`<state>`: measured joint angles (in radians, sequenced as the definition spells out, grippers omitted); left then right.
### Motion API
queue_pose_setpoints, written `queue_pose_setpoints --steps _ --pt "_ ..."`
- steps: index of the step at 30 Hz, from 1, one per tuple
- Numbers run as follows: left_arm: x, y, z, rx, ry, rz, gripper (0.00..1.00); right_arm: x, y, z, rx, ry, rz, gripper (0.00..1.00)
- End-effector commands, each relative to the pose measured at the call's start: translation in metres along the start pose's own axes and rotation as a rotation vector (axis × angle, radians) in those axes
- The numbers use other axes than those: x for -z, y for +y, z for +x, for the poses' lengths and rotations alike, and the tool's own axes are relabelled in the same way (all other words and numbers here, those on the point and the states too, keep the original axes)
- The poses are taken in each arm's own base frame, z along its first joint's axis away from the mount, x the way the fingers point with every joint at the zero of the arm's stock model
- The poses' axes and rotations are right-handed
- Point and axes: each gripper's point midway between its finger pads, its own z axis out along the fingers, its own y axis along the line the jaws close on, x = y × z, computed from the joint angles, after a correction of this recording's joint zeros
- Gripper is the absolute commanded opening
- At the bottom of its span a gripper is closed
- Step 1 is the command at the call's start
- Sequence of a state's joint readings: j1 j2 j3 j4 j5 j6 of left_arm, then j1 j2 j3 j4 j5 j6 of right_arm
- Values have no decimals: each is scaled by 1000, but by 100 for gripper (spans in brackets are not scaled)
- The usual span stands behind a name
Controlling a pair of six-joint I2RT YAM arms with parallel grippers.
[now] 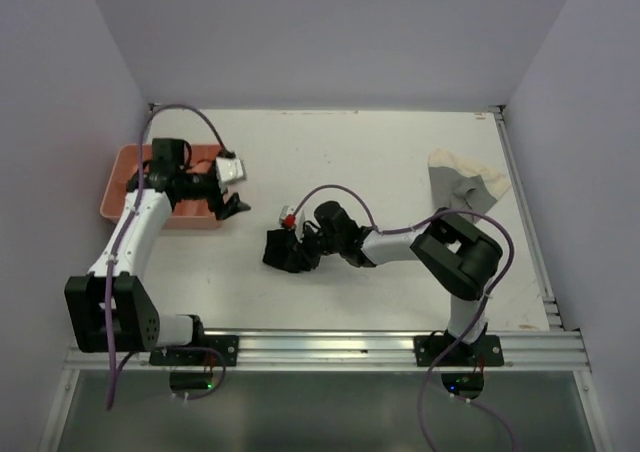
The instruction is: Roll the underwear
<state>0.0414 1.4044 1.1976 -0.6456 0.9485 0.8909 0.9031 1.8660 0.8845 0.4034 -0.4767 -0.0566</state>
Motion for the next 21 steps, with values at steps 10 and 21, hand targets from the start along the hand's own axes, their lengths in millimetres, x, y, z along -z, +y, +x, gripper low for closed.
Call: queue_pose_setpoints --steps 10,21 --pt "-10 -167 97 -703 -16 307 77 -8 7 80 -426 329 -148 0" --pt "-48 -166 117 -808 39 267 76 -11 5 92 -492 408 -163 0"
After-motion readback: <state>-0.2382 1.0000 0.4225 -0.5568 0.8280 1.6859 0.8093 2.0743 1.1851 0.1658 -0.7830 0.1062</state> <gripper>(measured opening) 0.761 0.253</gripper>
